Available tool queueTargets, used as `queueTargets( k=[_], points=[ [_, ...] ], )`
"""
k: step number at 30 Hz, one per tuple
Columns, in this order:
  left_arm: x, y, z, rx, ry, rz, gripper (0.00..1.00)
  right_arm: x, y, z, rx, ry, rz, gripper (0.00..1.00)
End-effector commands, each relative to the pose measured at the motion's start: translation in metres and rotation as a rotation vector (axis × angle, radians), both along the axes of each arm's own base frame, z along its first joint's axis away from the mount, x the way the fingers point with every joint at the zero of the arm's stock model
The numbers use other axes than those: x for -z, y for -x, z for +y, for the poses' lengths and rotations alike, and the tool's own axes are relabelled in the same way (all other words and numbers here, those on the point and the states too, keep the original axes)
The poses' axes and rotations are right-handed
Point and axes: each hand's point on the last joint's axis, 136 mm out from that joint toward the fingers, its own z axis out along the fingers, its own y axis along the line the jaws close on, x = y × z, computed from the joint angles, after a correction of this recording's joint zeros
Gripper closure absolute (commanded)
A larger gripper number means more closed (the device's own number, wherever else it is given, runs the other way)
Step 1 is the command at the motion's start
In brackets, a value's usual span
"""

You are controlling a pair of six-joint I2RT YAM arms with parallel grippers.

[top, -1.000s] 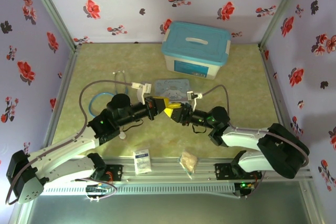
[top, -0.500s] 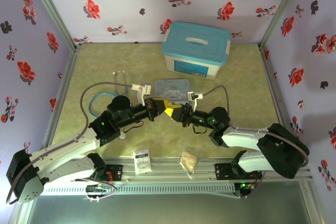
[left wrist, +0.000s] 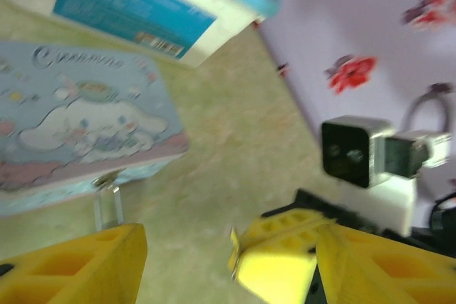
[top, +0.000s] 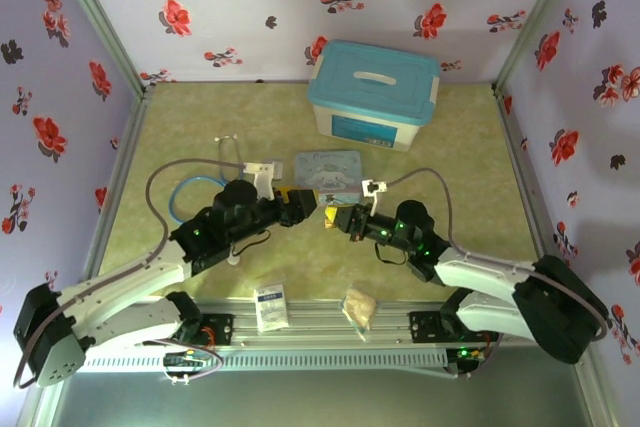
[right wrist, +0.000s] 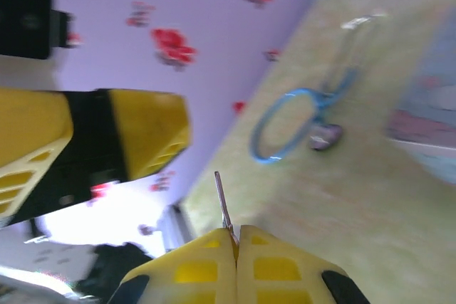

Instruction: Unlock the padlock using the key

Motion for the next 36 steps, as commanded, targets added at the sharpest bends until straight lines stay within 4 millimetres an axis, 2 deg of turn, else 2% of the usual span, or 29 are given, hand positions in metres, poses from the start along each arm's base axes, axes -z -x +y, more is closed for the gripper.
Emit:
queueTargets(
  k=[1, 6, 9, 12, 15, 20, 22, 28, 30, 36],
  points=[
    [0.045, -0.006, 0.005, -0.033, -0.158, 0.095, 0.36, 0.054, -0.016, -0.038, 0.167, 0.32, 0.089, 1.0],
    [0.084, -0.014, -0.008, -0.017, -0.218, 0.143, 0.32, 0.084, -0.029, -0.091, 0.369, 0.458, 0.211, 1.0],
    [0.107, -0.016, -0.02, 0.018, -0.278, 0.164, 0.32, 0.098, -0.029, -0.104, 0.406, 0.504, 0.25, 1.0],
    [0.129, -0.019, -0.031, 0.056, -0.38, 0.197, 0.32, 0.102, -0.03, -0.105, 0.411, 0.505, 0.256, 1.0],
    [0.141, -0.024, -0.042, 0.076, -0.411, 0.185, 0.33, 0.103, -0.03, -0.105, 0.409, 0.503, 0.252, 1.0],
    [0.164, -0.033, -0.05, 0.055, -0.433, 0.206, 0.43, 0.106, -0.03, -0.104, 0.398, 0.524, 0.249, 1.0],
    [0.172, -0.033, -0.056, 0.062, -0.444, 0.212, 0.44, 0.107, -0.029, -0.104, 0.397, 0.522, 0.25, 1.0],
    [0.185, -0.031, -0.069, 0.079, -0.468, 0.222, 0.45, 0.109, -0.03, -0.104, 0.396, 0.525, 0.245, 1.0],
    [0.189, -0.033, -0.069, 0.066, -0.473, 0.217, 0.49, 0.11, -0.029, -0.104, 0.396, 0.524, 0.246, 1.0],
    [0.2, -0.035, -0.065, 0.051, -0.499, 0.213, 0.54, 0.113, -0.026, -0.104, 0.395, 0.503, 0.254, 1.0]
  ],
)
